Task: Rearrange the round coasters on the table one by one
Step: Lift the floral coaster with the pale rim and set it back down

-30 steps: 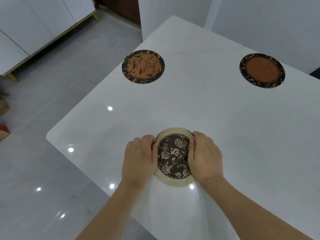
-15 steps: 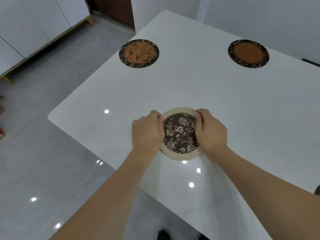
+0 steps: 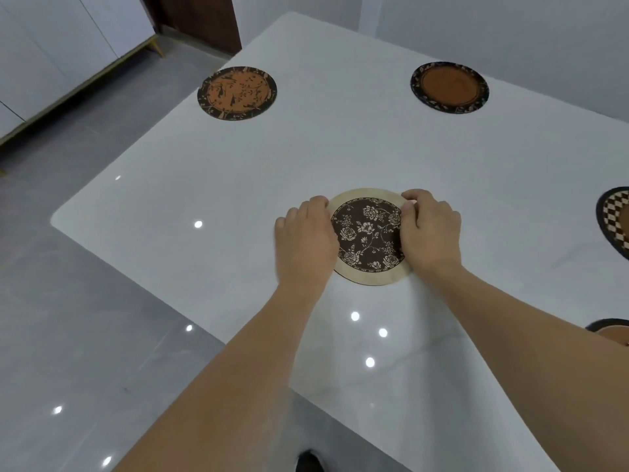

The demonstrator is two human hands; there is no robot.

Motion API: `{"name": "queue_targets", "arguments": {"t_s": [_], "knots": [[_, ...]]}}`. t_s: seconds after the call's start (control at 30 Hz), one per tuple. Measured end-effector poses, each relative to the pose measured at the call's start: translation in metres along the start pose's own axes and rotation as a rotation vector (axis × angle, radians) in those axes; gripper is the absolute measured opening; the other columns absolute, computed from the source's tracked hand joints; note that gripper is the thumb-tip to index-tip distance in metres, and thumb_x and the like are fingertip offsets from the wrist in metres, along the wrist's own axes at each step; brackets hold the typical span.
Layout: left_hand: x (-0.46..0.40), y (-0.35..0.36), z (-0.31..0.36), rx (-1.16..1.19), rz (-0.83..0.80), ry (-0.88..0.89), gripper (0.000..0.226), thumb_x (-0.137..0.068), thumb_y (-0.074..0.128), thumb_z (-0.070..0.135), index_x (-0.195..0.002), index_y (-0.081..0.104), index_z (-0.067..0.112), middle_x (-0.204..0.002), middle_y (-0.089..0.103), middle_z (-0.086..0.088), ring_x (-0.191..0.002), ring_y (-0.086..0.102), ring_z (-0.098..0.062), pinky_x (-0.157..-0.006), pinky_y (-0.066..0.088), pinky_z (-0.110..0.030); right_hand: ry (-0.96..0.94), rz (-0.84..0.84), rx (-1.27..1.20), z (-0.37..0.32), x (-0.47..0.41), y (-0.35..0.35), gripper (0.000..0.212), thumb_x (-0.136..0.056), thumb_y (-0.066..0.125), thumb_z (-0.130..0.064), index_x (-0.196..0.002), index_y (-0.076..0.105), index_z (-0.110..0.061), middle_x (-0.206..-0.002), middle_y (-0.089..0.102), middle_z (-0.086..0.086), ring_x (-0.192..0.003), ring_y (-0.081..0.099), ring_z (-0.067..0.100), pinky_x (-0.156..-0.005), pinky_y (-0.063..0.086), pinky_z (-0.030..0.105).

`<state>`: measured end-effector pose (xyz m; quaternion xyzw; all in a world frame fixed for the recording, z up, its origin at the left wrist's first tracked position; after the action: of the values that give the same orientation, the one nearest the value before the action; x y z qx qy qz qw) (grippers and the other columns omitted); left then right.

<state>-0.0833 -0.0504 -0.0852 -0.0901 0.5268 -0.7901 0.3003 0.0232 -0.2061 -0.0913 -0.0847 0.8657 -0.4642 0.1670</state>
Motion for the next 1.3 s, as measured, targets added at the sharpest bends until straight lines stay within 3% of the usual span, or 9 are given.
{"name": "queue_targets", "arguments": {"t_s": [0.13, 0.4, 0.7, 1.0, 1.17, 1.3], "knots": [[-0.001, 0.001, 0.001, 0.001, 0.014, 0.003, 0.025, -0.099, 0.036, 0.019, -0.108, 0.059, 0.018, -0.089, 0.067, 0.001, -0.081, 0.055, -0.027, -0.079, 0.039, -0.040, 0.020, 0.006, 0.005, -0.002, -0.001, -0.001, 0.030, -0.093, 0.034, -0.025, -0.107, 0.059, -0.018, -0.103, 0.064, 0.003, -0.095, 0.053, 0.028, -0.088, 0.030, 0.038], [-0.003, 0.006, 0.001, -0.085, 0.035, 0.048, 0.019, -0.094, 0.039, 0.019, -0.100, 0.057, 0.015, -0.081, 0.062, -0.001, -0.074, 0.052, -0.027, -0.075, 0.040, -0.041, -0.003, 0.027, 0.054, 0.000, -0.003, 0.003, 0.023, -0.090, 0.035, -0.023, -0.099, 0.056, -0.019, -0.095, 0.060, 0.001, -0.089, 0.050, 0.025, -0.083, 0.029, 0.037], [0.010, -0.006, -0.012, 0.019, -0.090, 0.066, 0.012, -0.091, 0.043, 0.012, -0.100, 0.052, 0.014, -0.087, 0.064, -0.001, -0.085, 0.056, -0.029, -0.082, 0.033, -0.038, -0.031, -0.042, 0.069, -0.006, 0.024, -0.004, 0.021, -0.090, 0.037, -0.016, -0.101, 0.055, -0.014, -0.084, 0.061, 0.005, -0.088, 0.049, 0.029, -0.084, 0.026, 0.036], [0.081, -0.036, -0.053, 0.057, -0.126, 0.207, 0.010, -0.096, 0.045, 0.016, -0.099, 0.055, 0.013, -0.079, 0.060, 0.001, -0.075, 0.053, -0.025, -0.077, 0.028, -0.034, -0.124, -0.093, 0.165, -0.029, 0.108, -0.014, 0.018, -0.090, 0.038, -0.015, -0.098, 0.053, -0.012, -0.070, 0.054, 0.003, -0.068, 0.047, 0.026, -0.076, 0.031, 0.038], [0.096, -0.042, -0.065, 0.081, -0.126, 0.212, 0.012, -0.094, 0.050, 0.009, -0.103, 0.059, 0.010, -0.085, 0.063, -0.002, -0.079, 0.055, -0.028, -0.085, 0.035, -0.041, -0.162, -0.108, 0.111, -0.031, 0.122, -0.016, 0.021, -0.083, 0.034, -0.015, -0.092, 0.052, -0.009, -0.053, 0.056, 0.003, -0.051, 0.047, 0.028, -0.074, 0.036, 0.040], [0.101, -0.042, -0.066, 0.087, -0.094, 0.189, 0.015, -0.090, 0.050, 0.005, -0.101, 0.059, 0.009, -0.084, 0.062, -0.003, -0.077, 0.053, -0.028, -0.085, 0.031, -0.037, -0.172, -0.096, 0.113, -0.033, 0.122, -0.014, 0.027, -0.080, 0.031, -0.020, -0.090, 0.053, -0.009, -0.049, 0.056, 0.004, -0.047, 0.045, 0.030, -0.070, 0.034, 0.038]]}}
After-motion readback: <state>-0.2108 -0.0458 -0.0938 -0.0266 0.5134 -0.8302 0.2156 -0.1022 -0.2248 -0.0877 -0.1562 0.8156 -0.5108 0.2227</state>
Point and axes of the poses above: each hand's wrist, its own x-axis away from the middle knuckle, its own y-axis out of the palm, z = x × y, the point moved 2 cm from there along -x, towards the middle knuckle
